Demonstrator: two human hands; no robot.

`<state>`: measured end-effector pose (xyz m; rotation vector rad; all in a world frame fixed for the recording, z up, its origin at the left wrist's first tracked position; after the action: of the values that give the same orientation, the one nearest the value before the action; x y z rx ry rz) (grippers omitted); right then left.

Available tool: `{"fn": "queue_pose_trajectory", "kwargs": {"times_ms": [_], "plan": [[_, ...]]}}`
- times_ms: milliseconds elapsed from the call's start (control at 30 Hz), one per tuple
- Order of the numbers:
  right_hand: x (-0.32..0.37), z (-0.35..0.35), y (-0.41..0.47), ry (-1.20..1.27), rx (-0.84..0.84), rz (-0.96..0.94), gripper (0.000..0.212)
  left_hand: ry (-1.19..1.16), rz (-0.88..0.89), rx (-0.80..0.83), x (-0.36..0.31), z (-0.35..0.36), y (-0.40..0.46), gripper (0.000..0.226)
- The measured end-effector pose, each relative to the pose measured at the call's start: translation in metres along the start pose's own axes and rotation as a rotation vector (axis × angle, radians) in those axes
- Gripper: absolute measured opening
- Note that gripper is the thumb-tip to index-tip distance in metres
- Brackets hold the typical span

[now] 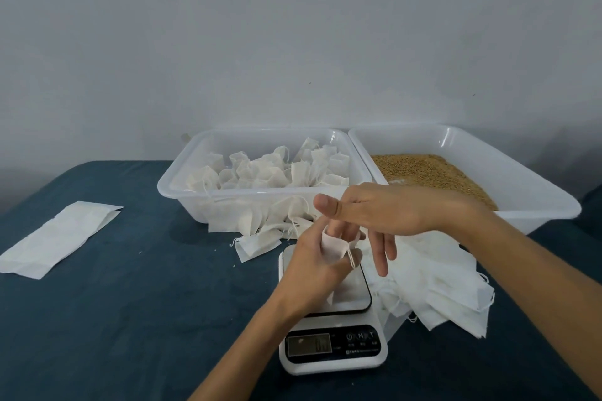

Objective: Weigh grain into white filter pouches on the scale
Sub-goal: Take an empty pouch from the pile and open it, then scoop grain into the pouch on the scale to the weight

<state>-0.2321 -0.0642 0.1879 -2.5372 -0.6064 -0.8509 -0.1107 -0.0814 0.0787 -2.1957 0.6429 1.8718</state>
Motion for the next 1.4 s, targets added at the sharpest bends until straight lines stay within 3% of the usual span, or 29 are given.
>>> {"fn": "queue_pose_trajectory", "kwargs": {"times_ms": [100, 167, 233, 333, 400, 500, 667, 867, 967, 1133, 1300, 1400], "plan": [[-0.001, -0.014, -0.006, 0.022, -0.024, -0.080, 0.095, -0.040, -0.018, 0.004, 0.002, -0.002, 0.000, 0.034], [-0.010, -0.034, -0.015, 0.062, -0.151, -0.114, 0.089, -0.055, -0.027, 0.001, 0.003, -0.002, 0.001, 0.032], [-0.037, -0.057, -0.026, 0.053, -0.358, -0.076, 0.073, -0.083, -0.053, 0.000, 0.005, -0.002, 0.001, 0.038], [-0.109, -0.084, -0.042, -0.148, -0.575, 0.107, 0.032, -0.095, -0.075, -0.005, 0.010, -0.003, 0.003, 0.041], [-0.162, -0.090, -0.049, -0.344, -0.521, 0.356, 0.026, -0.109, -0.076, -0.019, 0.011, -0.003, 0.005, 0.041], [-0.212, -0.084, -0.052, -0.430, -0.374, 0.562, 0.045, -0.140, -0.095, -0.027, 0.012, -0.001, 0.006, 0.043], [-0.232, -0.094, -0.045, -0.430, -0.384, 0.619, 0.057, -0.136, -0.108, -0.038, 0.015, -0.003, 0.008, 0.040], [-0.254, -0.098, -0.037, -0.494, -0.257, 0.664, 0.029, -0.156, -0.095, -0.066, 0.013, -0.006, 0.009, 0.041], [-0.264, -0.105, -0.045, -0.542, -0.352, 0.665, 0.019, -0.168, -0.086, -0.082, 0.014, -0.008, 0.010, 0.043], [-0.277, -0.116, -0.068, -0.675, -0.619, 0.787, 0.031, -0.159, -0.080, -0.086, 0.014, -0.007, 0.010, 0.043], [-0.271, -0.117, -0.070, -0.831, -0.570, 0.863, 0.009, -0.158, -0.073, -0.089, 0.014, -0.007, 0.010, 0.043], [-0.271, -0.115, -0.070, -0.852, -0.540, 0.795, 0.008, -0.166, -0.078, -0.088, 0.013, -0.006, 0.009, 0.043]]}}
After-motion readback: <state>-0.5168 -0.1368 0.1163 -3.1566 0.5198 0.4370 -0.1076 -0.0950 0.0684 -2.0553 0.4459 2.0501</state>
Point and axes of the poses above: each hand's wrist, its own y-axis towards the middle knuckle, its own z-axis out of the palm, x = y × z, the point moved 3 cm from there along y, towards the middle knuckle, and after that the axes turned 10 degrees about -z, right-handed, at the moved point
